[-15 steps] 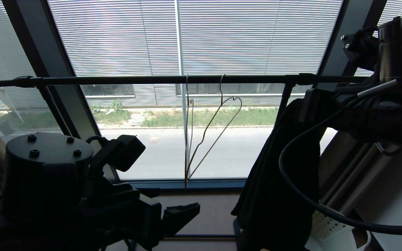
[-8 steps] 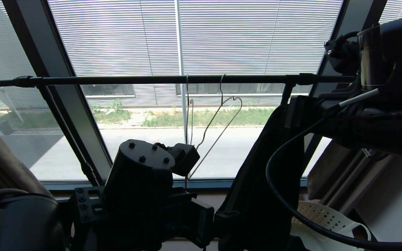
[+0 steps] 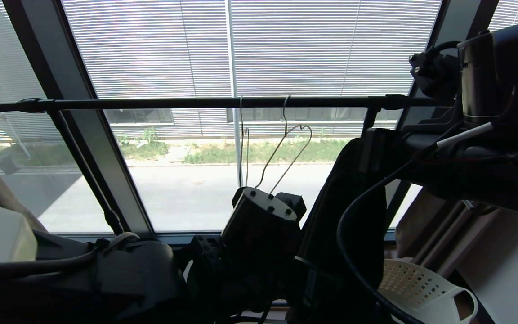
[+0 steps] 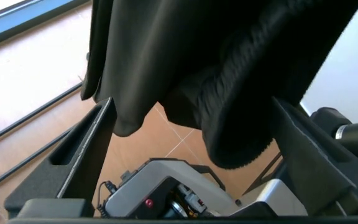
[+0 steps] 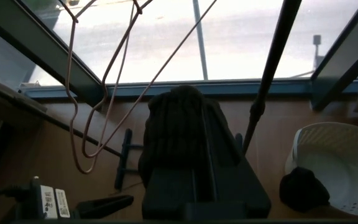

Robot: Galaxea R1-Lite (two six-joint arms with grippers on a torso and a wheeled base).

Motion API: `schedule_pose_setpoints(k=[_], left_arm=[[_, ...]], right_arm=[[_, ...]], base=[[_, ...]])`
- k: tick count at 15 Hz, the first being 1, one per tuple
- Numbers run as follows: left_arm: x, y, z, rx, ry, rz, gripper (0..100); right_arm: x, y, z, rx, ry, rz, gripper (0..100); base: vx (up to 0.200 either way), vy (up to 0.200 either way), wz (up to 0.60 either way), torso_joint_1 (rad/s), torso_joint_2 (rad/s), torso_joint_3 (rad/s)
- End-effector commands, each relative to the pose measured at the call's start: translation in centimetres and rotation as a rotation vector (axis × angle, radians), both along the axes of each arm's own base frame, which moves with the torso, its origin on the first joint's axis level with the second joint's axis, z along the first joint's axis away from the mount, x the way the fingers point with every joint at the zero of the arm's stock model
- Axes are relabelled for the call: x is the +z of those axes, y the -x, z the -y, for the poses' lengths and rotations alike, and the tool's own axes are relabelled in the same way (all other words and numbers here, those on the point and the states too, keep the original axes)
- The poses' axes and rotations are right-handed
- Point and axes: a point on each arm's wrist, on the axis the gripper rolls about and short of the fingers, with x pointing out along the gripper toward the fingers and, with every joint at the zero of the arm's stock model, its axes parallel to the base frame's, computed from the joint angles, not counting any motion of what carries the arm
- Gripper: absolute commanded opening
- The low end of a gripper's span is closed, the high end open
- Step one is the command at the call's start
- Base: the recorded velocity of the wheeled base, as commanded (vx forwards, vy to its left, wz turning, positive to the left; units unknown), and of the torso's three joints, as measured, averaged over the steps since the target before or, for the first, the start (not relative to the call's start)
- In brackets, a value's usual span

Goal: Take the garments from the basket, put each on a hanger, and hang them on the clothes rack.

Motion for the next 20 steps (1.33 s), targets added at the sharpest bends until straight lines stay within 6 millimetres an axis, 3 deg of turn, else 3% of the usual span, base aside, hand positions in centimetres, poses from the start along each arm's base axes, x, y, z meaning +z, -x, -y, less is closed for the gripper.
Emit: schedule_pose_setpoints(k=[1,4,6,9,10,11,16,20], left_arm=[[-1.6,-0.7,1.1,0.0,-0.032,-0.022,100],[-3.5,-1.2,1.4,0.023,-0.079,-0.045,100],[-3.8,-1.2,1.3,0.03,-0.087,-0.05,100],[-5.2,-0.2,-0.4,0.098,-0.18,-0.045,100],[-4.7,0.4,-1.3,0.114,-0.186,-0.033,100],[-4.2,0.9,-2.1,0.117,-0.183,-0.03,0],[0.2,2.9,-6.6,0.19,-0.111,0.06,0],[3.4,1.0,-10.5,0.288,-0.086,0.181,0]], right_arm=[[0.3,0.3,0.2,0.002,-0.007,0.007,0],[0.6,0.5,0.4,0.002,-0.017,0.016,0],[0.9,0.7,0.6,0.001,-0.024,0.024,0],[1.4,0.3,1.8,-0.044,-0.035,0.042,0],[1.4,-0.2,2.2,-0.066,-0.034,0.043,0],[1.5,-0.5,2.5,-0.083,-0.033,0.045,0],[1.2,-1.5,3.8,-0.141,-0.005,0.039,0],[-0.2,-1.7,5.4,-0.152,0.128,0.013,0]], base=[[0.0,0.0,0.0,0.0,0.0,0.0],[0.0,0.0,0.0,0.0,0.0,0.0],[0.0,0.0,0.0,0.0,0.0,0.0],[0.0,0.0,0.0,0.0,0.0,0.0],[0.0,0.0,0.0,0.0,0.0,0.0],[0.0,0.0,0.0,0.0,0.0,0.0],[0.0,0.0,0.0,0.0,0.0,0.0],[0.0,0.0,0.0,0.0,0.0,0.0]])
